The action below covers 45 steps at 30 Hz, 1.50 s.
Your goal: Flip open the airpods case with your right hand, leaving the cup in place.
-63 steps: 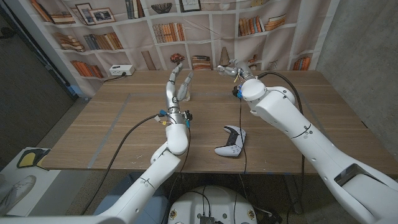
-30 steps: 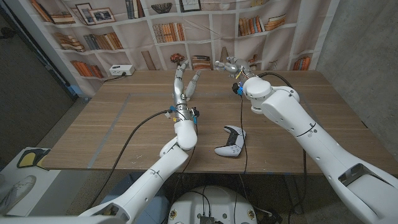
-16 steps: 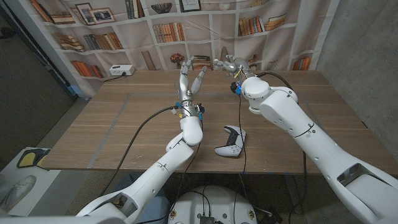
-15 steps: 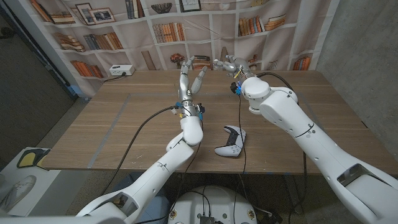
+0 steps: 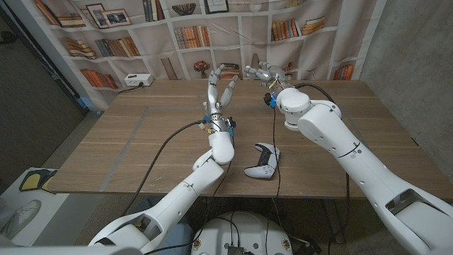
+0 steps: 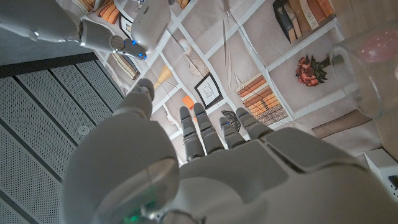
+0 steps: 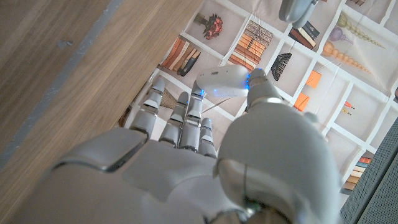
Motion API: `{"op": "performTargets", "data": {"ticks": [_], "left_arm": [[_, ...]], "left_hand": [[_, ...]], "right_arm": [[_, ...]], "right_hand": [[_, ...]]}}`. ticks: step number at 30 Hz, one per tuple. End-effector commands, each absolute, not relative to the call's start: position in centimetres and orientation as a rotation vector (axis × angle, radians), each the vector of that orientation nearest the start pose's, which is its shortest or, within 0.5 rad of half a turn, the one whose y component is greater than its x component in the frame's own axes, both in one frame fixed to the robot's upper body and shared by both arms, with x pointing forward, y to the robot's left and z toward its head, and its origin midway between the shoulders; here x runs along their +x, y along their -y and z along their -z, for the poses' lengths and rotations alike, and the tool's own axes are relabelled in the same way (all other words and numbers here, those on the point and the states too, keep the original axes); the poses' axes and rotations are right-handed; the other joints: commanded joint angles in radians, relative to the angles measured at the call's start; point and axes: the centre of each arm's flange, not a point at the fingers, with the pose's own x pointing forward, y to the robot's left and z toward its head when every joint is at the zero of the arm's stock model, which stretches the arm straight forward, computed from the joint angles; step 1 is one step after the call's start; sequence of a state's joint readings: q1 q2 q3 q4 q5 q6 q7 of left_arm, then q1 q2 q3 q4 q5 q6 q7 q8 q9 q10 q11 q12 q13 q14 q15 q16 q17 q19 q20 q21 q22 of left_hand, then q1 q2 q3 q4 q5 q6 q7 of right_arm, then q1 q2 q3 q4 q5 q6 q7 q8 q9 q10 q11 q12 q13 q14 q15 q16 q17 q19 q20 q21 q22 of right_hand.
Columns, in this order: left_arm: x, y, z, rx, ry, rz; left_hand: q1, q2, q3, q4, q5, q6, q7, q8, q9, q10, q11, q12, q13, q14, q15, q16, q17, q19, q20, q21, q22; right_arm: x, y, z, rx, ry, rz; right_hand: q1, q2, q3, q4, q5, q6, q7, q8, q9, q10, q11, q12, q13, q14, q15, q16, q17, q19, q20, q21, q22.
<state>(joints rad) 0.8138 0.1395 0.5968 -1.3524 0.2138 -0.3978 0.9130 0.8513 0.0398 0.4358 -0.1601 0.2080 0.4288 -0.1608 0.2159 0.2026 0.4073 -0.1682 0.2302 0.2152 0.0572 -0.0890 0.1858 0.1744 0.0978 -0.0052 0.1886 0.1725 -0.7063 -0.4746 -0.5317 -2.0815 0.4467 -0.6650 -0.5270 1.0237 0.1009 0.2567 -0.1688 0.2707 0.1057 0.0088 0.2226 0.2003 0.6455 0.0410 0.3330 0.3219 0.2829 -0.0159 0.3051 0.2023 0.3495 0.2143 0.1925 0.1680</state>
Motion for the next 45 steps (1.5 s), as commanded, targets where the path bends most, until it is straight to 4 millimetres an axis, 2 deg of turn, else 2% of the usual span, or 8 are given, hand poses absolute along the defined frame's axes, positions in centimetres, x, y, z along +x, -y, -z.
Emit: {"op": "performTargets", "data": {"ticks": [1,5,11,21,22,24,34,45], "left_arm": [[58.4,-7.9,0.0,0.089,1.035,-0.275],[58.5,-7.5,0.0,0.104,1.033,-0.264],[58.7,-6.6,0.3,0.148,1.037,-0.238],[59.2,-6.2,1.1,0.164,1.029,-0.237],[59.2,-6.2,1.1,0.166,1.029,-0.239],[59.3,-6.2,1.2,0.165,1.028,-0.246],[59.6,-5.8,0.9,0.176,1.05,-0.259],[59.7,-5.1,0.7,0.201,1.069,-0.271]], "left_hand": [[0.03,0.003,0.007,-0.007,0.012,0.01,0.0,0.003,0.002,0.015,0.001,0.005,0.004,0.013,0.005,0.011,0.004,0.006,0.028,0.002,0.001],[0.036,0.0,0.003,-0.007,0.012,0.022,-0.007,0.007,0.003,0.018,0.0,0.005,0.005,0.016,0.004,0.012,0.004,0.007,0.031,0.003,0.001],[0.026,-0.022,-0.024,0.004,0.006,-0.005,0.007,-0.006,0.004,-0.008,0.01,-0.005,0.009,0.012,0.007,0.011,0.006,0.001,0.031,0.002,0.002],[0.018,-0.03,-0.041,0.011,0.001,-0.026,0.01,-0.013,0.005,-0.027,0.015,-0.009,0.012,0.005,0.01,0.008,0.007,-0.01,0.029,0.0,0.003],[0.017,-0.03,-0.043,0.012,0.0,-0.027,0.01,-0.013,0.005,-0.031,0.015,-0.01,0.013,0.003,0.011,0.008,0.008,-0.012,0.031,-0.001,0.003],[0.017,-0.029,-0.044,0.013,0.0,-0.03,0.013,-0.014,0.005,-0.032,0.015,-0.01,0.013,0.002,0.013,0.007,0.008,-0.013,0.034,-0.001,0.003],[0.036,0.004,-0.038,0.014,-0.002,-0.042,0.013,-0.012,0.009,-0.051,0.015,-0.013,0.019,-0.012,0.016,0.005,0.011,-0.024,0.041,0.0,0.005],[0.049,0.019,-0.042,0.014,-0.004,-0.079,0.024,-0.017,0.013,-0.085,0.028,-0.02,0.026,-0.034,0.026,0.002,0.012,-0.042,0.045,-0.001,0.006]], "right_arm": [[53.7,12.0,-9.9,-0.27,0.483,-0.067],[53.6,12.1,-9.9,-0.263,0.483,-0.059],[53.7,12.3,-10.0,-0.257,0.481,-0.061],[53.8,12.3,-10.3,-0.26,0.486,-0.057],[53.8,12.4,-10.3,-0.258,0.484,-0.056],[53.8,12.4,-10.3,-0.26,0.486,-0.057],[53.9,12.3,-10.0,-0.242,0.477,-0.067],[53.9,12.3,-9.8,-0.235,0.474,-0.066]], "right_hand": [[0.026,0.032,0.017,0.018,0.005,0.011,0.0,-0.002,0.003,0.09,-0.085,0.008,0.065,0.0,-0.003,0.0,0.005,0.012,0.001,0.003,0.003],[0.025,0.033,0.016,0.019,0.005,0.01,-0.001,-0.003,0.003,0.091,-0.087,0.008,0.065,-0.001,-0.004,0.0,0.005,0.012,0.001,0.002,0.003],[0.024,0.032,0.014,0.02,0.005,0.011,0.0,-0.004,0.003,0.093,-0.088,0.008,0.067,0.0,-0.003,0.0,0.006,0.012,0.001,0.001,0.003],[0.025,0.032,0.013,0.019,0.005,0.015,0.001,-0.004,0.003,0.095,-0.088,0.009,0.069,0.002,-0.006,0.0,0.006,0.012,0.001,-0.001,0.003],[0.026,0.032,0.012,0.019,0.005,0.017,0.001,-0.004,0.003,0.105,-0.114,0.012,0.07,0.001,-0.006,0.0,0.006,0.012,0.001,-0.001,0.003],[0.026,0.033,0.012,0.019,0.005,0.02,0.001,-0.003,0.003,0.107,-0.121,0.013,0.071,0.004,-0.01,0.002,0.006,0.012,0.001,-0.001,0.003],[0.027,0.031,0.011,0.018,0.006,0.02,0.003,-0.004,0.003,0.108,-0.123,0.013,0.072,0.005,-0.011,0.002,0.006,0.011,0.002,-0.002,0.003],[0.024,0.031,0.008,0.021,0.006,0.019,0.002,-0.006,0.003,0.109,-0.125,0.013,0.074,0.003,-0.011,0.001,0.006,0.009,0.002,-0.003,0.003]]}}
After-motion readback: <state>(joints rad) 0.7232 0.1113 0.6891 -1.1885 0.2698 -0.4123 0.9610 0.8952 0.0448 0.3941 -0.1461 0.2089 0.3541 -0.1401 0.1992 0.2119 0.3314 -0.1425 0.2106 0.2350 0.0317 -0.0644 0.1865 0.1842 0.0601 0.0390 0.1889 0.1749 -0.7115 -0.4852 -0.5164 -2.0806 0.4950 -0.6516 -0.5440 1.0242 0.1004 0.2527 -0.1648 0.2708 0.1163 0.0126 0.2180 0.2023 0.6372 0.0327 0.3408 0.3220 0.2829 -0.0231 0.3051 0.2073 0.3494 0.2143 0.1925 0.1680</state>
